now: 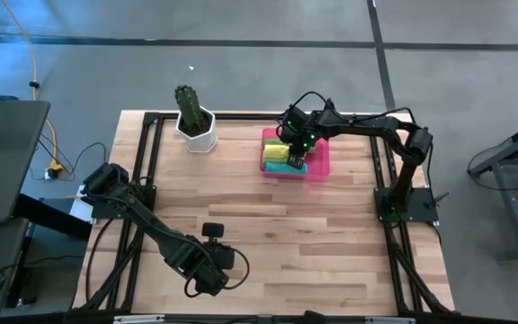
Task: Roll microfiber towels into tight, uniform cylinder then place into a basket
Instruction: Put the yellow microfiber cloth into the pink bin
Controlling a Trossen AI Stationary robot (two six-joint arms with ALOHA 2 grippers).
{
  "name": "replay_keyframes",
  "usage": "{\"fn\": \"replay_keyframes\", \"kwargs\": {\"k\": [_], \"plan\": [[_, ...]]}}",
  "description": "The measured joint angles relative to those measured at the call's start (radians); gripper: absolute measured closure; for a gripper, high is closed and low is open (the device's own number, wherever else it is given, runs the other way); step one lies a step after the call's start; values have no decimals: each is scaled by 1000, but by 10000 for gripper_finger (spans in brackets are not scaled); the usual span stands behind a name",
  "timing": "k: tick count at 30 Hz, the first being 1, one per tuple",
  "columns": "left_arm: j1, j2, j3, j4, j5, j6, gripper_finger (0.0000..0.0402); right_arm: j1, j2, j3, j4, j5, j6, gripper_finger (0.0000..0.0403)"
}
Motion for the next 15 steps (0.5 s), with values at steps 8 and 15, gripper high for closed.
{"fn": "replay_keyframes", "kwargs": {"k": [8,15], "plan": [[0,0,0,0,0,3,371,-27,0,0,25,0,-9,382],[0,0,0,1,0,3,371,-27,0,0,27,0,-26,338]]}}
